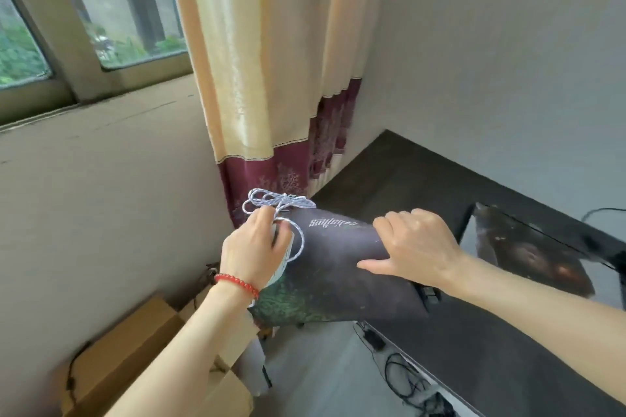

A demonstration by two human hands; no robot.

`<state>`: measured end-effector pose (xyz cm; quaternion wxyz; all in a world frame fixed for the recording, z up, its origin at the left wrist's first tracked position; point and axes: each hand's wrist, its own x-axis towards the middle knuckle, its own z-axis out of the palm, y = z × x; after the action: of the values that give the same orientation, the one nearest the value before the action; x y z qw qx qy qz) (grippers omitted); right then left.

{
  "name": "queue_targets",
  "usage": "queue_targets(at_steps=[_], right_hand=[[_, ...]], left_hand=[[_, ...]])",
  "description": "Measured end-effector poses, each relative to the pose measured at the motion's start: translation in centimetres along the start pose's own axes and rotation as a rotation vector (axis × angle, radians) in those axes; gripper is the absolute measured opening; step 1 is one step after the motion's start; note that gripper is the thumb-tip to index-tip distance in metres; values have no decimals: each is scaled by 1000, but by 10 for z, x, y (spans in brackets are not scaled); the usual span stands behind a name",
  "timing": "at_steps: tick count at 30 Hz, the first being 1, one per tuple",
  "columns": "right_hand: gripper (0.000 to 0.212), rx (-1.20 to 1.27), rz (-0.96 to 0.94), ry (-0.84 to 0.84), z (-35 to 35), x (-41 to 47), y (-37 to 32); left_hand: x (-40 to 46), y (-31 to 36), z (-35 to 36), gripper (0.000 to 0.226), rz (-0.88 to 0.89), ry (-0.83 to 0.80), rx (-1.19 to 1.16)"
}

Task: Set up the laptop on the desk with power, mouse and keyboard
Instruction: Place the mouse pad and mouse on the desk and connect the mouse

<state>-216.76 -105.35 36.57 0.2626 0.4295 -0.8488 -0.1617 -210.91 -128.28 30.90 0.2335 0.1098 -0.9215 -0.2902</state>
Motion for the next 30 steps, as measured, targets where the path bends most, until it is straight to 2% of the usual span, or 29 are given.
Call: queue_targets(at_steps=[7,15,20,26,30], right_hand=[[64,-88,369,-65,-27,-156,88],[63,-99,577,-217,-28,-329,143],[76,71,781,-387,-13,-421,158],[75,315,995,-567,35,-501,144],[74,420,1057,-644,66,-529,130]], left_hand=[[-14,139,69,26,305,-109,-38],[-79,278,172,27,440,-301,-66],[-115,332,221,26,523,-442,-68],[-132,365,283,23,541,-717,-20],[-133,367,319,23,526,-867,3]])
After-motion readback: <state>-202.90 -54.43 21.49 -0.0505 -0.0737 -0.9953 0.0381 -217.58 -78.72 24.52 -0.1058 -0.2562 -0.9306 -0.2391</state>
